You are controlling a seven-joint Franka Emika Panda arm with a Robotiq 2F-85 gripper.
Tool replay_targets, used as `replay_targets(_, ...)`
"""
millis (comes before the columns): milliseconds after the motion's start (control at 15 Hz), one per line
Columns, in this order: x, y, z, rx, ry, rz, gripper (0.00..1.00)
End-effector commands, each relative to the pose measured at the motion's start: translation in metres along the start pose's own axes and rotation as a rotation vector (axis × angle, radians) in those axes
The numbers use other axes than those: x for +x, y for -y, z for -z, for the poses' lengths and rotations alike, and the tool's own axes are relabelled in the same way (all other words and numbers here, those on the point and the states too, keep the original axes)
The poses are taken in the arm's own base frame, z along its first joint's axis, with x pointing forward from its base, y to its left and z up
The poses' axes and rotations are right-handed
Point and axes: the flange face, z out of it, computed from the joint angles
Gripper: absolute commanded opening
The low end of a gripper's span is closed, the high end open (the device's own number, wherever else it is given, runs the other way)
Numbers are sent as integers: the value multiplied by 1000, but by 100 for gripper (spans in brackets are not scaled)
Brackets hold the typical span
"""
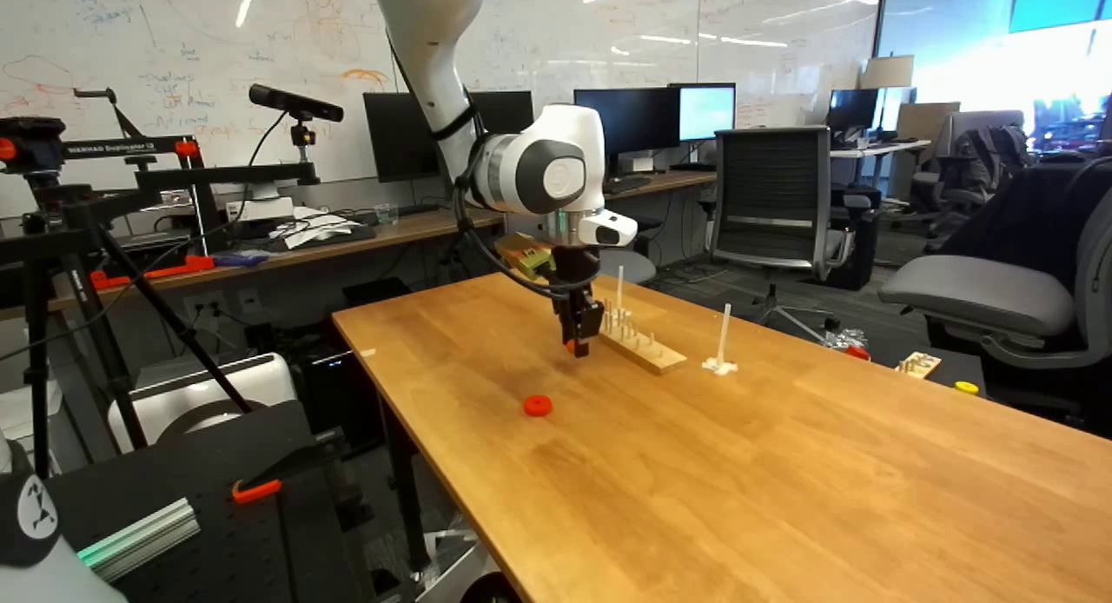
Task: Put one orange hoop on the wooden platform
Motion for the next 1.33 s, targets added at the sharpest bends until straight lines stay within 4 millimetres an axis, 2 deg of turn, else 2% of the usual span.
replay_targets(0,20,1,17,8,11,-61,18)
replay_targets(467,42,-1,29,-9,14,-159,18)
replay_targets(600,42,0,24,-104,59,-157,18)
replay_targets(1000,12,9,10,-423,190,-15,18)
replay_targets(1267,-7,21,6,-534,267,154,18)
